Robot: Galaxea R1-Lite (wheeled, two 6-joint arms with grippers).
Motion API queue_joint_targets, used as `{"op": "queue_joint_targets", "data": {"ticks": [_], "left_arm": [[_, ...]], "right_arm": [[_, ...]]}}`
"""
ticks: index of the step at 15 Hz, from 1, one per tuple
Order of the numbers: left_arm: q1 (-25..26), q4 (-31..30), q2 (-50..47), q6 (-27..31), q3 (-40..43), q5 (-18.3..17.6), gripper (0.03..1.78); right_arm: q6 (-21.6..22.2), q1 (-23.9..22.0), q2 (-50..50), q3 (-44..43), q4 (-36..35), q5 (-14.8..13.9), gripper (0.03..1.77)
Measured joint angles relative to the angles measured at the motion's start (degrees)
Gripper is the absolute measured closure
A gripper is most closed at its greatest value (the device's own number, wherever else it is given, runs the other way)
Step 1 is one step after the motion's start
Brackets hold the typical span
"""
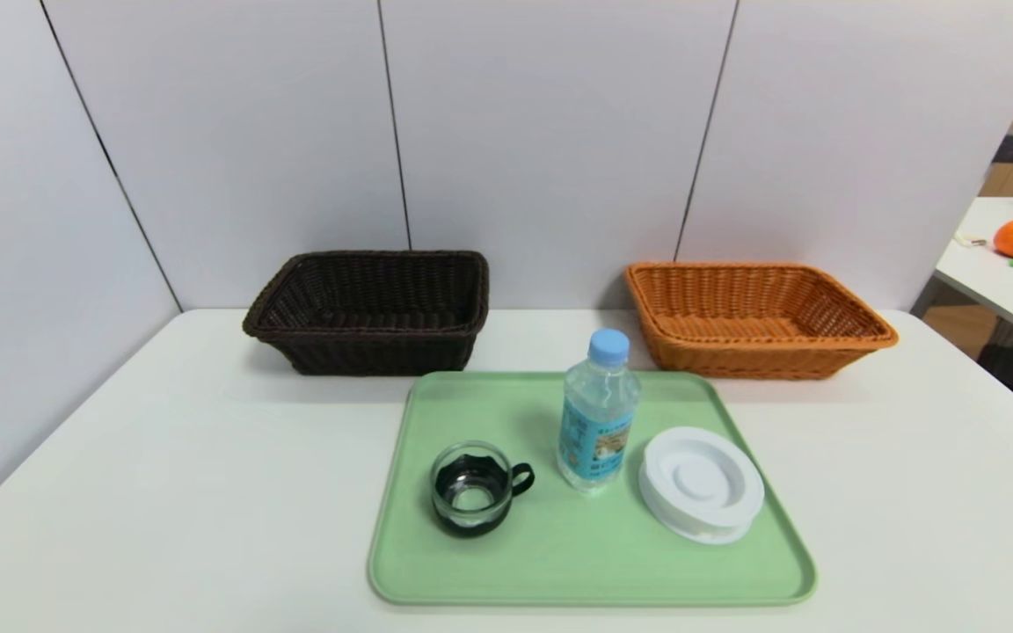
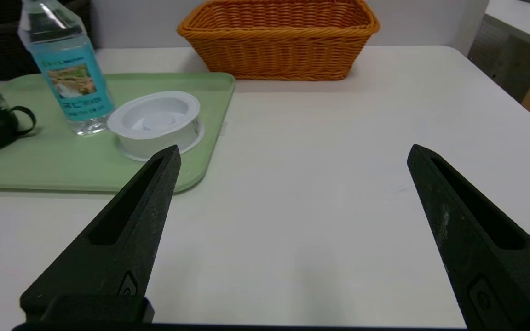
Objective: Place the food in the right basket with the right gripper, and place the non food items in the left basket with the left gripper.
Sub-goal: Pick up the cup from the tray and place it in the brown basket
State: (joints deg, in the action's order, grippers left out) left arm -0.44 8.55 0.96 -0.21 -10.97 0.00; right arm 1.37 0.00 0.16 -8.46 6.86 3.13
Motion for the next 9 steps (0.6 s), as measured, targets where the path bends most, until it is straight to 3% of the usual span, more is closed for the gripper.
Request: {"op": "queue_joint_targets", "data": {"ticks": [4, 9], "left_arm": [[-0.02, 9.31, 6.03, -0.20, -11.00, 0.00, 0.12], [-0.07, 10.47, 18.96, -0.54, -19.87, -0.07, 0.12]], "right_arm": [[0.12, 0.00, 2.68, -11.76, 12.62, 3.45, 0.10], [0.11, 1.12, 14.08, -19.61, 15.15, 3.62, 0.10]]}}
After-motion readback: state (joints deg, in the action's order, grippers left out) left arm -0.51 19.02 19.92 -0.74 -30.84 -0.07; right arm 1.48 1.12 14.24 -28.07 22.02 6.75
